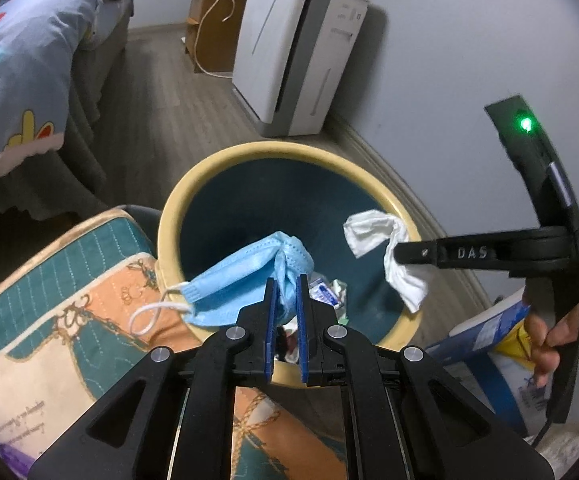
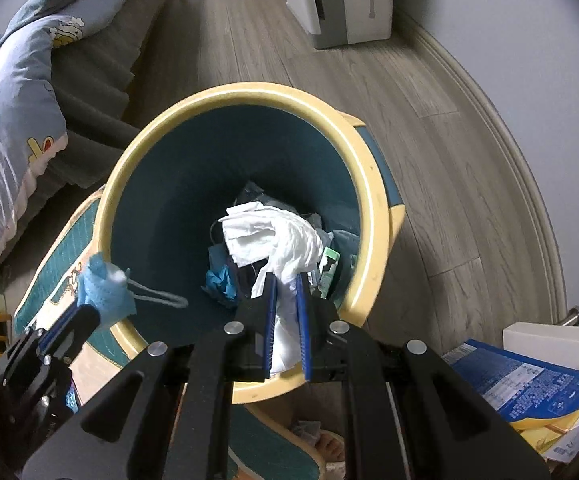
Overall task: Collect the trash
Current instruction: 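Open both tools above the bin to drop the tissue and mask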
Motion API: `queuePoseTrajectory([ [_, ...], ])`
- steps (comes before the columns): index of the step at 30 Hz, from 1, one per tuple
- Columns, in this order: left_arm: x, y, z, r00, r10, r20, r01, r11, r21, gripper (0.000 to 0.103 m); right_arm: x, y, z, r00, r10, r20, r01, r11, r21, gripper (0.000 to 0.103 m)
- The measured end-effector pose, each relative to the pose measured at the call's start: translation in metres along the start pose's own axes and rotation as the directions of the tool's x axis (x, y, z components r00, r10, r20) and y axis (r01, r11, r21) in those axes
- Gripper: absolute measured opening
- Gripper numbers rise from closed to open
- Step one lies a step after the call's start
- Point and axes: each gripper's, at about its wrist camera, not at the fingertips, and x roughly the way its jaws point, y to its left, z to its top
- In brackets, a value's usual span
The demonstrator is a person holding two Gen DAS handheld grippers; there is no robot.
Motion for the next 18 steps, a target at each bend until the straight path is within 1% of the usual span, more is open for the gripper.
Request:
queuePoseTrajectory([
  [2,0.001,-0.003,-0.002,1.000,0.006,-0.005,-0.006,1.000,0.010,0.012,-0.001,0.001,0.000,1.000,0.004,0.007,-0.004,1.000,-0.003,0.011],
  [4,0.001,-0.005,-0.004,1.000,0.011,-0.009,-0.011,1.000,0.020,0.018,-0.002,0.001,0.000,1.000,0.011,0.015,-0.011,1.000,0.001,0.013],
  [5,0.002,-0.005,-0.003,1.000,0.014,-0.009,-0.014,1.000,0.021,0.020,-0.004,0.001,0.000,1.000,0.015,0.022,-0.015,1.000,0.004,0.018],
  [6,0.003,-0.005,-0.002,1.000,0.016,-0.008,-0.016,1.000,0.019,0.028,-0.005,0.001,0.001,0.999,0.017,0.027,-0.017,1.000,0.007,0.021],
  [7,0.003,-0.005,-0.002,1.000,0.018,-0.006,-0.018,1.000,0.015,0.040,-0.006,0.000,0.001,0.999,0.017,0.034,-0.017,1.000,0.011,0.029],
  [8,0.001,-0.004,-0.002,1.000,0.023,0.000,-0.023,1.000,0.009,0.045,-0.007,0.000,0.002,0.999,0.016,0.036,-0.017,1.000,0.014,0.035],
  [9,0.000,-0.004,-0.002,1.000,0.026,0.005,-0.026,1.000,0.006,0.051,-0.008,0.000,0.002,0.999,0.012,0.040,-0.013,1.000,0.018,0.037],
  [11,-0.002,-0.002,-0.001,0.999,0.033,0.010,-0.033,0.999,0.002,0.054,-0.009,0.000,0.003,0.999,0.003,0.044,-0.004,1.000,0.024,0.041],
  [12,-0.003,-0.002,-0.001,0.999,0.037,0.009,-0.037,0.999,0.001,0.058,-0.010,0.000,0.003,0.999,0.000,0.045,-0.001,1.000,0.028,0.042],
  [13,-0.005,-0.001,-0.001,0.999,0.046,0.011,-0.046,0.999,-0.001,0.064,-0.011,-0.001,0.003,0.999,-0.003,0.045,0.001,0.999,0.033,0.045],
  [14,-0.006,0.000,-0.001,0.999,0.051,0.015,-0.051,0.999,-0.001,0.067,-0.011,-0.001,0.003,0.999,-0.004,0.046,0.003,0.999,0.036,0.049],
  [15,-0.008,0.000,-0.001,0.998,0.059,0.020,-0.059,0.998,0.001,0.072,-0.013,-0.001,0.003,0.999,-0.005,0.048,0.003,0.999,0.038,0.052],
  [16,-0.010,-0.001,0.000,0.997,0.068,0.024,-0.068,0.998,0.005,0.078,-0.015,-0.001,0.003,0.999,-0.005,0.053,0.003,0.999,0.041,0.058],
  [17,-0.013,-0.001,0.000,0.996,0.080,0.030,-0.080,0.997,0.011,0.080,-0.018,0.000,0.003,0.998,-0.004,0.058,0.002,0.999,0.044,0.065],
  [18,-0.016,-0.002,0.000,0.995,0.090,0.037,-0.091,0.996,0.017,0.084,-0.021,0.000,0.004,0.998,-0.001,0.065,-0.002,0.999,0.050,0.070],
])
